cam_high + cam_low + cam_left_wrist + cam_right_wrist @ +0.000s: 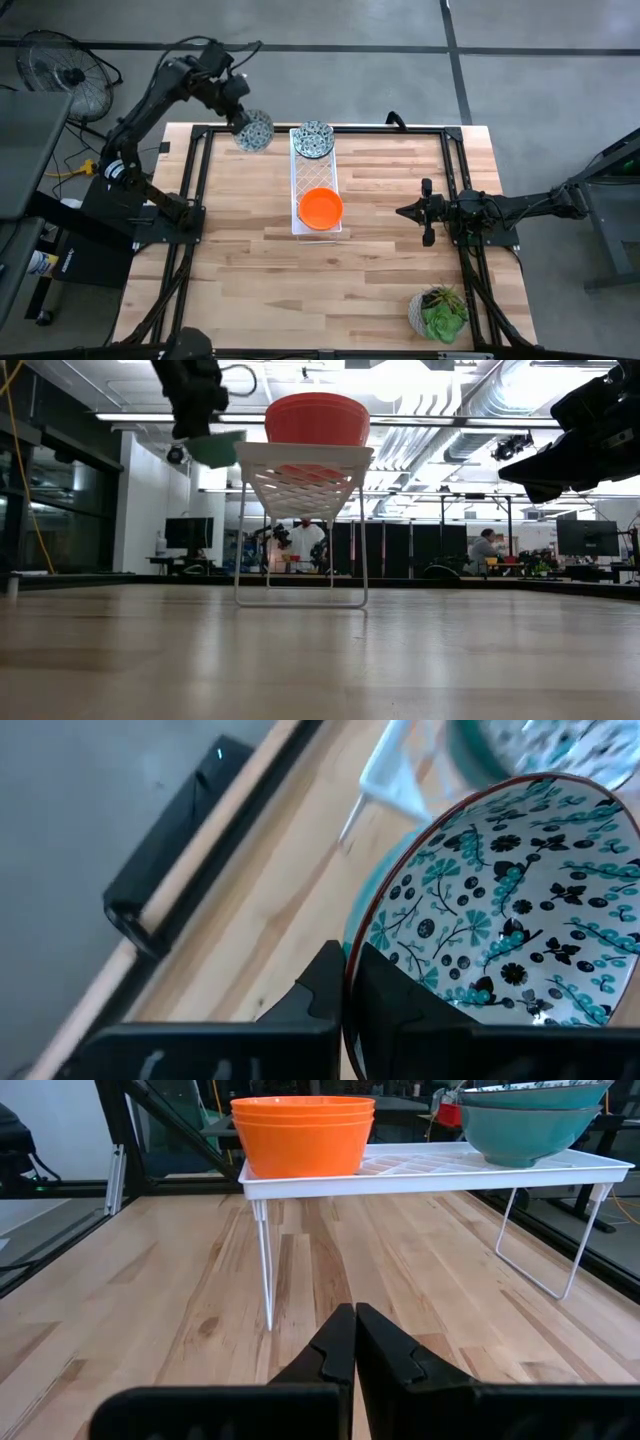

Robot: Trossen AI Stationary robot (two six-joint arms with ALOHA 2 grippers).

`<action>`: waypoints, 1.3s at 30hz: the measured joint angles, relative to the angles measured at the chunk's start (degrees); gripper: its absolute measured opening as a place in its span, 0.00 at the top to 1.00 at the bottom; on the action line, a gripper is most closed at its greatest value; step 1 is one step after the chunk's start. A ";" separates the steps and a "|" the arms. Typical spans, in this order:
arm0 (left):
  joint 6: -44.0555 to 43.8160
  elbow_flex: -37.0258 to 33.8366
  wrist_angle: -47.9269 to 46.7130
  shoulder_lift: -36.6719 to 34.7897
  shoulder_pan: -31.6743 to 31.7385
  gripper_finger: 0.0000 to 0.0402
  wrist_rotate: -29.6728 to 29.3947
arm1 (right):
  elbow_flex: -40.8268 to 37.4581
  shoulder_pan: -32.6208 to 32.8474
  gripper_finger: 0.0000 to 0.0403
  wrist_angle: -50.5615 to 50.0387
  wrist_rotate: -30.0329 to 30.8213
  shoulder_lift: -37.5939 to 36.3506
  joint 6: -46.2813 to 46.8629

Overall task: Pick & Place Mini bowls
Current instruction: Stack the white bowl on the white bowls on the shelf

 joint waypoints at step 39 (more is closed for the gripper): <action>-6.79 22.74 5.84 16.67 -13.68 0.99 3.00 | 0.01 0.01 1.00 0.00 -0.01 0.01 0.00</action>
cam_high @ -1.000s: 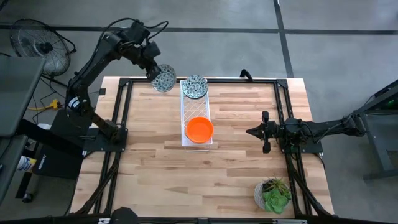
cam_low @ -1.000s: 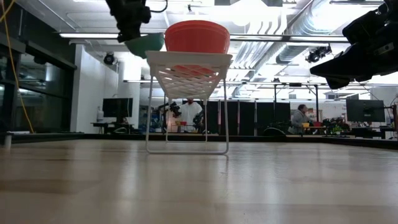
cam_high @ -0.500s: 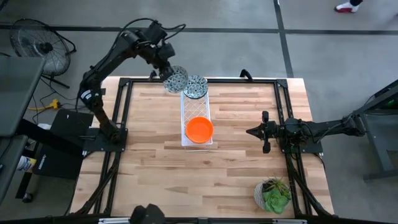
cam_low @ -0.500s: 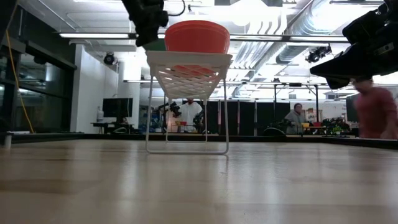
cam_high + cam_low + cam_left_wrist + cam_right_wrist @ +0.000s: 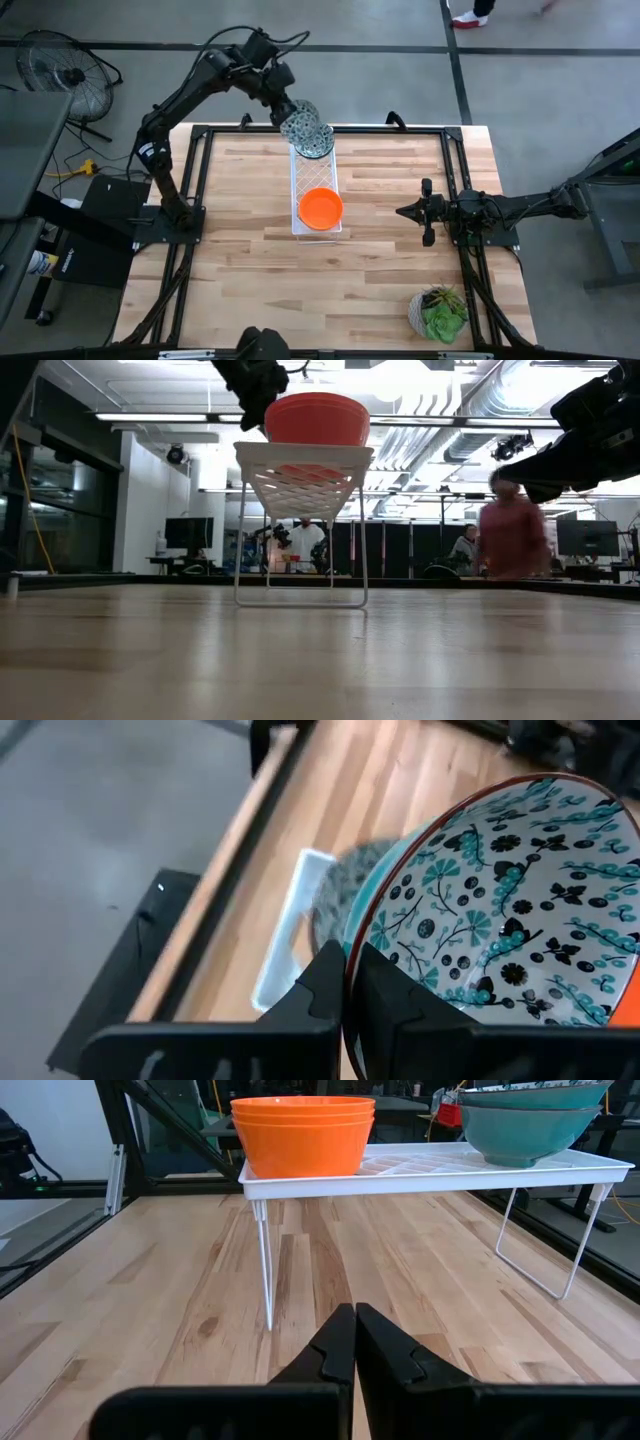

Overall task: Pick & Place Mini bowls
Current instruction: Stack the white bowl on the white bowls on the shelf

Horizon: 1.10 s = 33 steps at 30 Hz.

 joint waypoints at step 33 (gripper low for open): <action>-0.20 -0.21 2.42 6.70 -2.63 0.99 0.71 | -0.01 0.00 1.00 0.00 -0.01 0.01 0.00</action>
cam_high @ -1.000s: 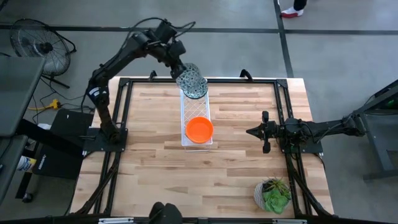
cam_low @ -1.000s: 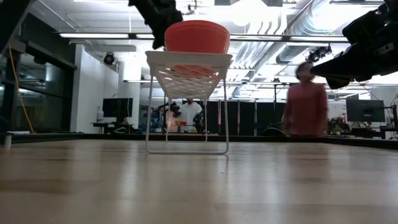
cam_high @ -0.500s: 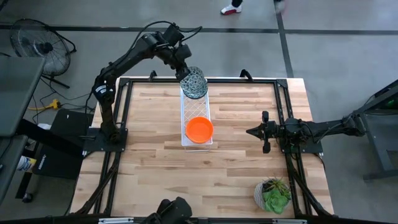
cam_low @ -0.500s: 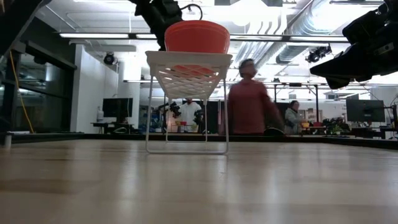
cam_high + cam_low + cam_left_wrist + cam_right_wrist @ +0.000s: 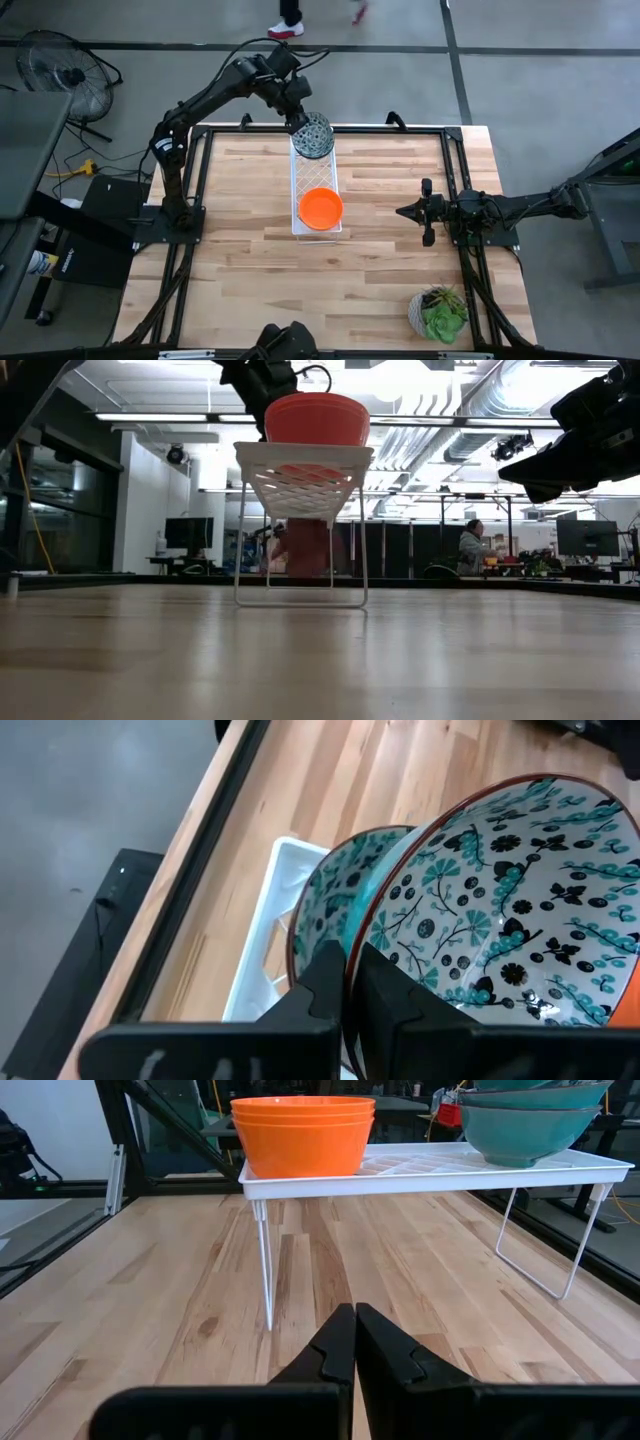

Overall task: Pick & Place Mini bowls
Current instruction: Stack the white bowl on the white bowls on the shelf

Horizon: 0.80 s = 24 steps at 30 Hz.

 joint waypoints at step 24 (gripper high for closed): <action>0.13 -0.02 -0.49 1.84 -0.59 0.99 -4.28 | 0.02 -0.02 1.00 -0.02 0.02 0.00 0.00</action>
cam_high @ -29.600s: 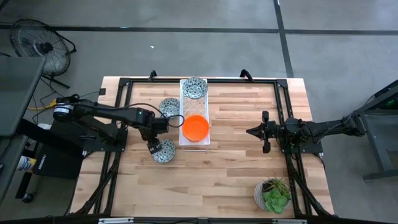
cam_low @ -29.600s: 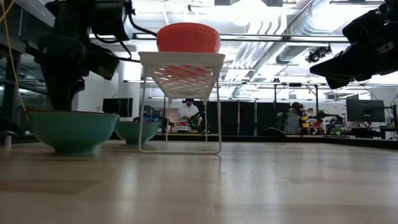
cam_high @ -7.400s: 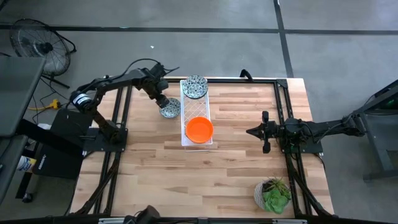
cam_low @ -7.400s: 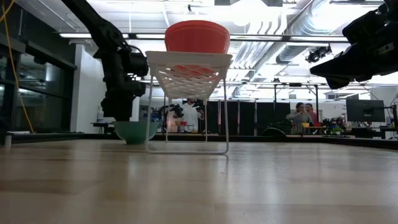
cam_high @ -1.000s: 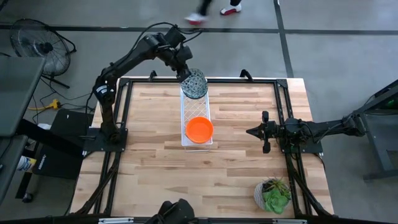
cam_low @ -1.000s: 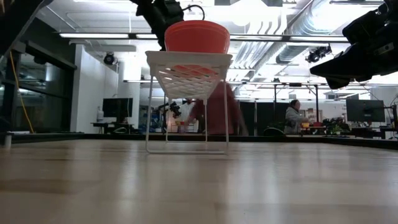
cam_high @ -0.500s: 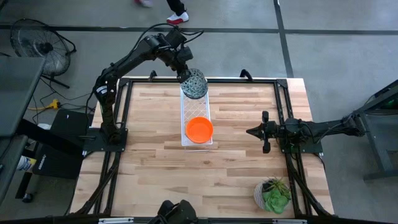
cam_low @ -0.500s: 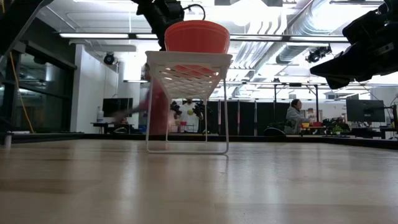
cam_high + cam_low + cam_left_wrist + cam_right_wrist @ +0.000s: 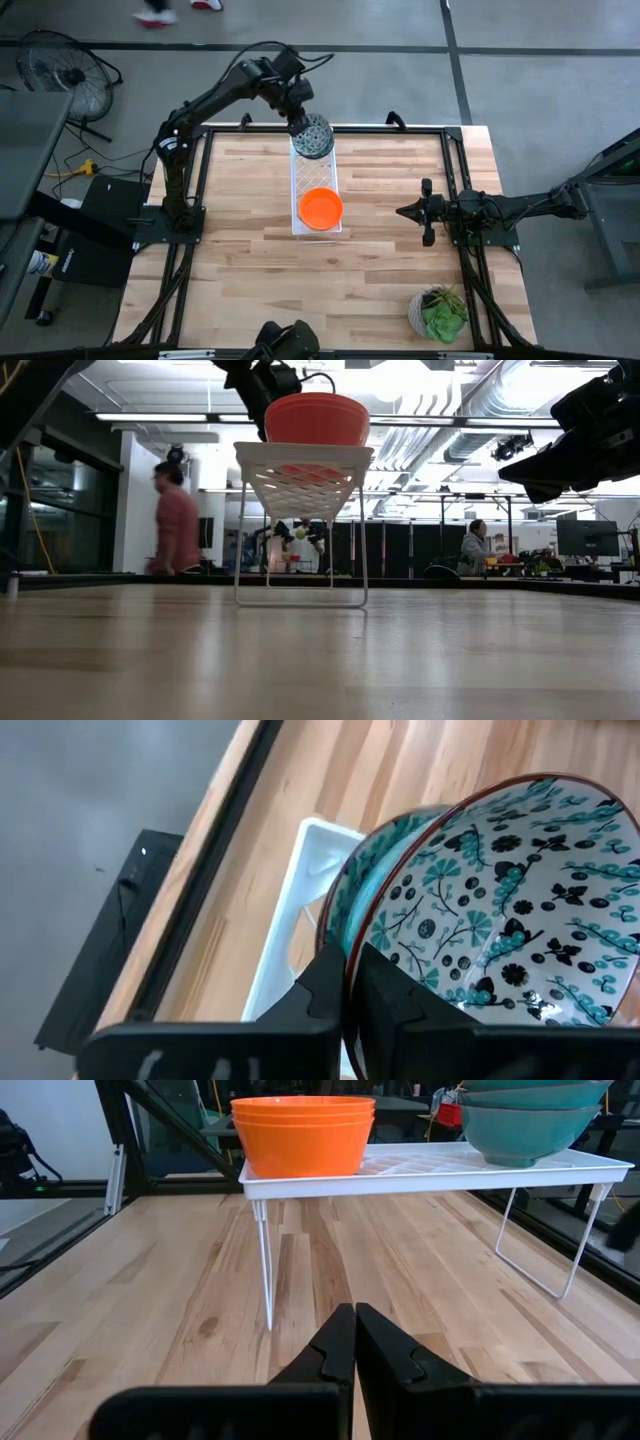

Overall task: Pick & Place Mini bowls
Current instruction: Stack the white bowl on the white bowls on the shelf

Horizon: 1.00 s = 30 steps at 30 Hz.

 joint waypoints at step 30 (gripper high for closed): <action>0.56 0.04 0.10 -0.11 0.04 0.88 1.25 | -0.01 0.00 1.00 0.02 -0.01 -0.02 0.00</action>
